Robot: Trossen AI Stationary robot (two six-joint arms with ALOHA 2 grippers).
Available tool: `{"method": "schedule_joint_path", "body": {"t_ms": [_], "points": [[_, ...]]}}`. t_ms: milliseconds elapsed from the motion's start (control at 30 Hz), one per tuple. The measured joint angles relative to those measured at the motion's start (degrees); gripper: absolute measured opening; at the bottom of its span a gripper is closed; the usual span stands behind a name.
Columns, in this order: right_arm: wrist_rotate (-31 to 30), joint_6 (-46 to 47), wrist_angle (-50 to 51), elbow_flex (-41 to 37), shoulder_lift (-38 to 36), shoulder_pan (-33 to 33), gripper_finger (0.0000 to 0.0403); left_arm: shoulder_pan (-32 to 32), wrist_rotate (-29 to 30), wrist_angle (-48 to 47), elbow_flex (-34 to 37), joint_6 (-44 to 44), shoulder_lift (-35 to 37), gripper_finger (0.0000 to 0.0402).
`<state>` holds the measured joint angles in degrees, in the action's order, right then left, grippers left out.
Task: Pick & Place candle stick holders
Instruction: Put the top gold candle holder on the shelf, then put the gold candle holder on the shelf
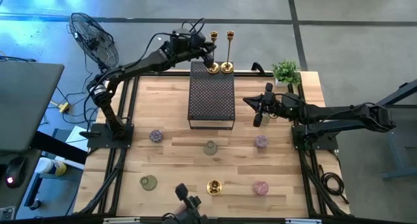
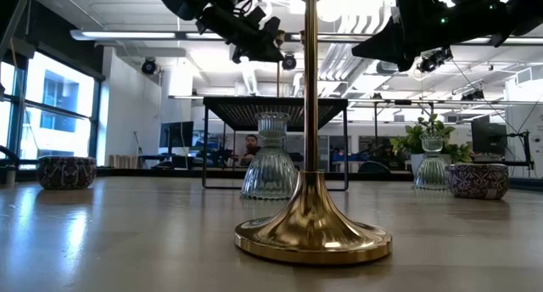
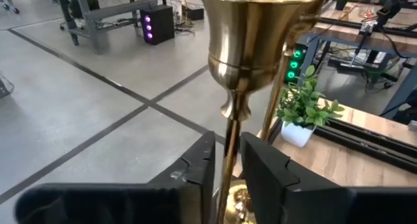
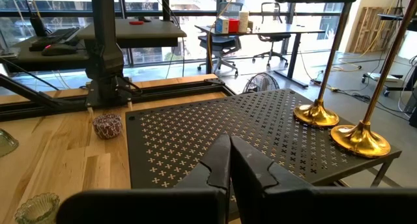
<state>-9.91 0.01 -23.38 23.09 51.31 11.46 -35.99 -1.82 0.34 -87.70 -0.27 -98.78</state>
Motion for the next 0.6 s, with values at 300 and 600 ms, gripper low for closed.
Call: {"method": "schedule_joint_path", "body": {"t_ms": [300,600], "points": [[0.00,-0.02,0.06,0.00,0.00,0.02,0.0002,0.00,-2.63,-2.07,0.07,0.00,1.53,0.0121],[-0.13,0.05,0.49,0.00,0.00,0.00,0.0001,1.89,-7.69,-20.52,0.07,6.82,10.08,0.0116]]}}
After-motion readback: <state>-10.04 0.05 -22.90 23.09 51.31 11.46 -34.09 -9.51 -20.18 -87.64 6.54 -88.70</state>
